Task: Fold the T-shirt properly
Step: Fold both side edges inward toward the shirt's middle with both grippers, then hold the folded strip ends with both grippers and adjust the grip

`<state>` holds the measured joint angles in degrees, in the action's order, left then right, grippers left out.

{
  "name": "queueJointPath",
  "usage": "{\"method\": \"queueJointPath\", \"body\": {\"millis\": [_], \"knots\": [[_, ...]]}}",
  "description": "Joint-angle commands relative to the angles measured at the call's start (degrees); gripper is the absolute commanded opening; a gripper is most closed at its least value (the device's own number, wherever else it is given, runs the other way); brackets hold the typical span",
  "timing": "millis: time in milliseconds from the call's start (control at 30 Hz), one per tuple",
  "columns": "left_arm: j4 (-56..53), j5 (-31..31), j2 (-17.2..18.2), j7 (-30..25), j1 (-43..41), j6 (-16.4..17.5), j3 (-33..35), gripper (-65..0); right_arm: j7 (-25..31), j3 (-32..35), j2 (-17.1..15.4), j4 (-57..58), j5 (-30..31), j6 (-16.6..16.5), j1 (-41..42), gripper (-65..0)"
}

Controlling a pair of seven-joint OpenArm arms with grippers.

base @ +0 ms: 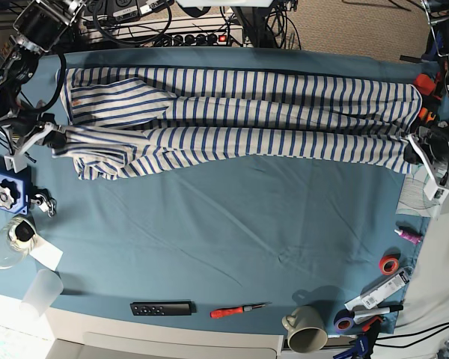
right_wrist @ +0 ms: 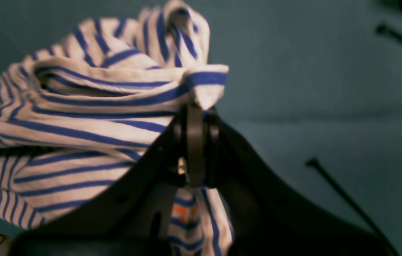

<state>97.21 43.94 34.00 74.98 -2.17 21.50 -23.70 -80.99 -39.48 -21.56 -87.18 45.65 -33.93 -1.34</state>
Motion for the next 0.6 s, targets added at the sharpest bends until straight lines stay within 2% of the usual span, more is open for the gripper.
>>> {"method": "queueJointPath", "body": {"millis": [0, 333, 467, 567], "knots": [[0.9, -0.6, 1.4, -0.5, 0.1, 0.0, -0.5, -65.0, 1.0, -0.4, -1.5, -1.1, -0.5, 0.1, 0.1, -65.0], [1.1, -0.7, 0.9, -0.5, -4.8, 0.0, -0.5, -65.0, 1.0, -0.4, -1.4, -1.1, -1.0, 0.1, -3.7, -65.0], [1.1, -0.7, -1.3, -1.2, -4.8, 0.0, -0.5, -65.0, 1.0, -0.4, -1.4, -1.1, -1.2, 0.1, -3.7, -65.0], [1.1, -0.7, -3.5, -1.5, -4.8, 0.0, -0.5, -65.0, 1.0, -0.4, -1.1, -1.1, -3.9, 0.1, -3.7, -65.0]]}}
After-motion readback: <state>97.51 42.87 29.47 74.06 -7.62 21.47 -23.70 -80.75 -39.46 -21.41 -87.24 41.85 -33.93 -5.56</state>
